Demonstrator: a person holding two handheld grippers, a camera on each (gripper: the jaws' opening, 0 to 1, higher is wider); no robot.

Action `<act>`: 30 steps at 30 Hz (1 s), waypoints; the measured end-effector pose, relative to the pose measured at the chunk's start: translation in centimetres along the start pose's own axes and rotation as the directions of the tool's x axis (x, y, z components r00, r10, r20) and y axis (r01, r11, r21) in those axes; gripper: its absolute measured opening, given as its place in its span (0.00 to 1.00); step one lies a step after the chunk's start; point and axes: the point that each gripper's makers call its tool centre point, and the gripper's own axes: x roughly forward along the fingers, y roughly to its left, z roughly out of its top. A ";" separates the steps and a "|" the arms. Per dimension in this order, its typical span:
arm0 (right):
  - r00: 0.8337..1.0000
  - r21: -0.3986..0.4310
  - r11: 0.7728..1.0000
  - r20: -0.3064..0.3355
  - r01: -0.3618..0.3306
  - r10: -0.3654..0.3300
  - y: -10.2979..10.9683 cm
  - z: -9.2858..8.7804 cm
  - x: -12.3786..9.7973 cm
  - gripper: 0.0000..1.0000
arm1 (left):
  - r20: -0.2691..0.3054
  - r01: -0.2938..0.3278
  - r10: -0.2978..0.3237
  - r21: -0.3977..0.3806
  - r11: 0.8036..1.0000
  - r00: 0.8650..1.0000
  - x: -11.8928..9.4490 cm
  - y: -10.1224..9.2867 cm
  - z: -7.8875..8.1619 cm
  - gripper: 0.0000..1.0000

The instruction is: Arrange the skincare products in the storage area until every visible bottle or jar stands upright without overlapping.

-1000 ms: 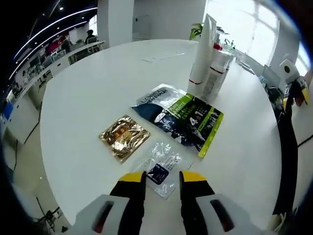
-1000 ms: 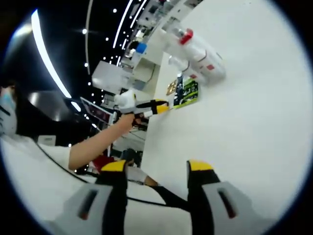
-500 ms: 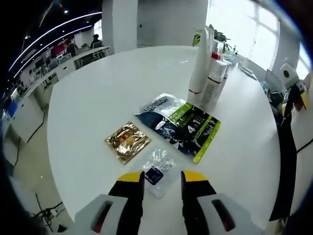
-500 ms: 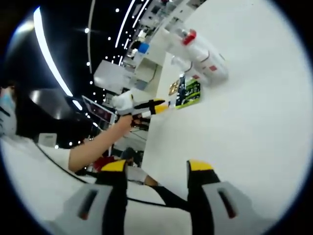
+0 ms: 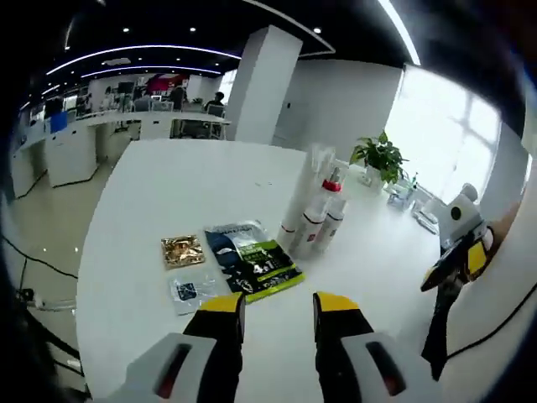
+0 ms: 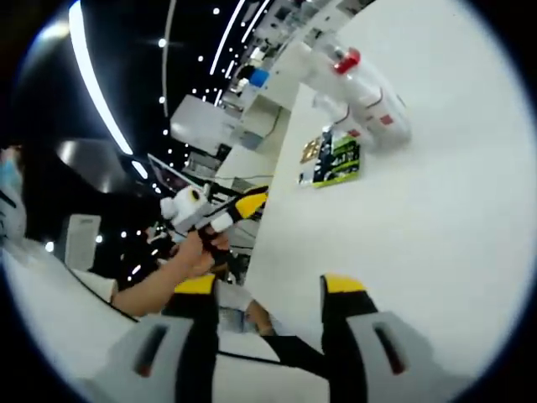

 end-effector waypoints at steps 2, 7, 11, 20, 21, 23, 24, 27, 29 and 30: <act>1.000 -0.028 1.000 -0.001 0.009 -0.009 0.1 0.2 0.0 0.47 | 0.012 -0.006 0.006 -0.044 0.999 1.000 -0.7 -1.1 -1.1 0.34; 0.999 -0.075 0.997 0.028 0.030 -0.028 0.3 0.8 -1.0 0.47 | 0.036 -0.002 0.008 -0.165 0.986 0.999 -1.8 -3.4 -3.7 0.38; 0.994 -0.143 0.988 0.092 0.066 -0.053 1.2 1.9 -2.1 0.49 | 0.035 0.014 -0.009 -0.150 0.989 0.999 -2.1 -5.0 -3.8 0.45; 0.987 -0.416 0.901 0.146 0.124 -0.068 2.8 5.0 -4.8 0.54 | 0.184 0.005 0.013 -0.099 0.995 0.983 -3.7 -7.8 1.8 0.57; 0.987 -0.437 0.890 0.143 0.130 -0.074 2.8 5.1 -5.1 0.55 | 0.191 0.001 0.017 -0.096 0.995 0.981 -3.9 -8.2 2.3 0.58; 0.986 -0.485 0.865 0.151 0.132 -0.066 3.3 5.7 -5.6 0.57 | 0.190 -0.015 0.030 -0.079 0.997 0.981 -4.4 -9.4 3.0 0.60; 0.985 -0.503 0.855 0.163 0.126 -0.049 3.7 6.0 -6.0 0.58 | 0.194 -0.025 0.037 -0.063 0.998 0.980 -4.6 -9.7 3.2 0.61; 0.985 -0.528 0.842 0.169 0.110 -0.022 4.4 6.1 -6.7 0.62 | 0.206 -0.055 0.062 -0.041 0.998 0.977 -5.6 -10.9 3.8 0.64; 0.985 -0.539 0.838 0.171 0.086 0.009 4.9 6.0 -7.3 0.64 | 0.233 -0.085 0.090 -0.032 0.996 0.968 -6.2 -11.2 3.8 0.67; 0.985 -0.538 0.839 0.171 0.082 0.014 4.9 5.9 -7.6 0.64 | 0.237 -0.097 0.103 -0.040 0.995 0.966 -6.4 -11.2 3.6 0.67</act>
